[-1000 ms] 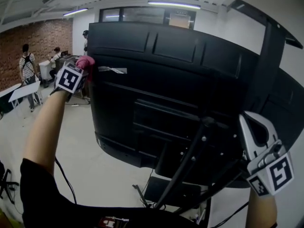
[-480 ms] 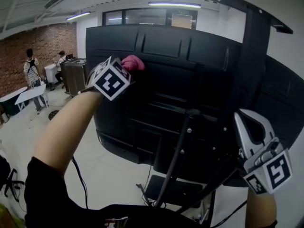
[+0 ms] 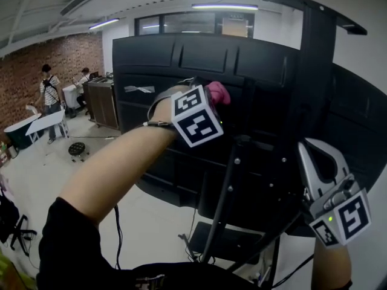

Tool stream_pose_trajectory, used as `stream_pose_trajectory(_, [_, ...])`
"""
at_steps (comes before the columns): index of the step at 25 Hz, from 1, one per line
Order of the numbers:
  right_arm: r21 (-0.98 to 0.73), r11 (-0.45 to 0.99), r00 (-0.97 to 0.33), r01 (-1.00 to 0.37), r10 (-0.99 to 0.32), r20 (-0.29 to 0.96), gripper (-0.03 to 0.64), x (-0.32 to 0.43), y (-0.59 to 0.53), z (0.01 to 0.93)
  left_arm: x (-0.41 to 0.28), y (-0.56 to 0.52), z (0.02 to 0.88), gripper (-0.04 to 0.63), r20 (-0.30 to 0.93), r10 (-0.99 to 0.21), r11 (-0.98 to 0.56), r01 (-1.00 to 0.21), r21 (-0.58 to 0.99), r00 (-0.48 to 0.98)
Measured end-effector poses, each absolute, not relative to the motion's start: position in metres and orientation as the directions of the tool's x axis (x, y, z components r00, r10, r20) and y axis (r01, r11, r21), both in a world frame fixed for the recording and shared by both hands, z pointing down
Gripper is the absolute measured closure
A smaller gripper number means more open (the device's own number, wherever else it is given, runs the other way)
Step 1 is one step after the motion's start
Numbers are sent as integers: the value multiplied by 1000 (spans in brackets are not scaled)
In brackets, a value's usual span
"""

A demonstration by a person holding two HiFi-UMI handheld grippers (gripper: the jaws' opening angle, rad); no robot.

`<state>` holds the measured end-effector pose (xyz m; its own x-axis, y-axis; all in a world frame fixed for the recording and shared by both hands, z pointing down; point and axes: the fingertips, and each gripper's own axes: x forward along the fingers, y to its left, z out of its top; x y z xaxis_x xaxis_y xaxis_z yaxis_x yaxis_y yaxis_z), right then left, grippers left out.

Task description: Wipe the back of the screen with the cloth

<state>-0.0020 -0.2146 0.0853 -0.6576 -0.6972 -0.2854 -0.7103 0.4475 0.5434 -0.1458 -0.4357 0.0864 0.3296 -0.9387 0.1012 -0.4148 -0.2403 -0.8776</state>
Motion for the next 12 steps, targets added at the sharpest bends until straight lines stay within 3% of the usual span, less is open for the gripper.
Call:
stream_pose_trajectory(7, [529,449,-650,-720,-703,-289,615,6,-214,88,-91,-422,95,476,102,-915,-239,-320,-917,389])
stream_pose_trajectory(9, [521,461,-655,-718,-701,-282,615,4,-219,90,-100,-418,93,474,90,-893,-270,-365,-891,440])
stream_pose_trajectory(12, [509,522,-698,-685,-670,-252,615,-23,-229,94,-185,-416,77,474,7,-891,-283,-542,-791,454])
